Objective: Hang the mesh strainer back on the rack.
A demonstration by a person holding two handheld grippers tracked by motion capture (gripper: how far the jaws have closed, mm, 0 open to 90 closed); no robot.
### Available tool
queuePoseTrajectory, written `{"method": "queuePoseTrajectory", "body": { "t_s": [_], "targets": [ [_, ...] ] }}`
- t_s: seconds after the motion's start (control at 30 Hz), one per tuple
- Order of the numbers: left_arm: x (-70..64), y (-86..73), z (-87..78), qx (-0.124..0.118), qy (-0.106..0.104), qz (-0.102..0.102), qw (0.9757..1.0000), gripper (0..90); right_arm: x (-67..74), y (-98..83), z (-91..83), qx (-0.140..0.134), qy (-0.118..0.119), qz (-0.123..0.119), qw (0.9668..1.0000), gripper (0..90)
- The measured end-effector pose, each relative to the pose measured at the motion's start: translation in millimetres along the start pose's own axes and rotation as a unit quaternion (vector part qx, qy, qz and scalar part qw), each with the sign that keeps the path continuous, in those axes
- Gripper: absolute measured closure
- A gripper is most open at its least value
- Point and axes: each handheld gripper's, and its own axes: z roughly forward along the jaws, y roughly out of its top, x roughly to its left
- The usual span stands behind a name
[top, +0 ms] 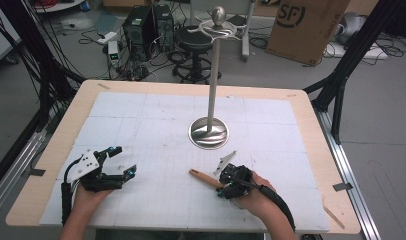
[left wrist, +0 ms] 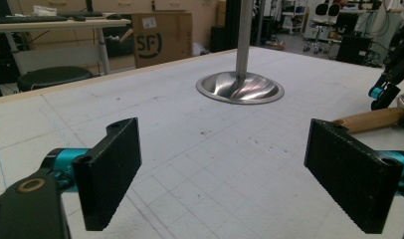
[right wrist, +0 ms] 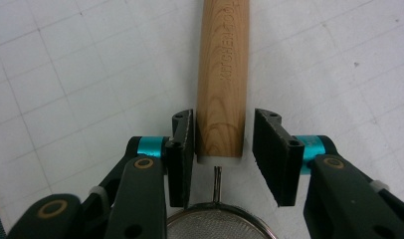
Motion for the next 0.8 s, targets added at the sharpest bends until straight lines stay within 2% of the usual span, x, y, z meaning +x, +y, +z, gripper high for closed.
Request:
{"method": "queuePoseTrajectory", "body": {
  "t_s": [0.1, 0.23, 0.3, 0.43, 0.5, 0.8],
  "targets": [
    [0.1, 0.1, 0.0, 0.000, 0.000, 0.002, 1.0000, 15.3, -1.1, 1.5, 0.7, 0.007, 0.007, 0.010, 0.9999, 60.5],
    [0.1, 0.1, 0.0, 0.000, 0.000, 0.002, 1.0000, 15.3, -2.3, 3.1, 1.3, 0.012, 0.009, 0.012, 0.9998, 57.7],
    [0.0, 0.0, 0.1, 0.000, 0.001, 0.001, 1.0000, 15.3, -3.6, 2.7, 1.5, 0.012, 0.010, 0.025, 0.9996, 57.6],
    [-0.2, 0.1, 0.0, 0.001, 0.001, 0.001, 1.0000, 15.4, -3.7, 1.3, 1.5, 0.006, 0.010, 0.024, 0.9996, 59.7],
    [-0.2, 0.1, 0.0, 0.001, 0.001, 0.001, 1.0000, 15.3, -2.4, 0.8, 0.8, 0.003, 0.017, 0.021, 0.9996, 67.0],
    [0.1, 0.1, 0.0, 0.000, 0.000, 0.001, 1.0000, 15.3, -2.4, 0.1, -0.2, -0.004, 0.017, 0.012, 0.9998, 68.5]
  ]
}}
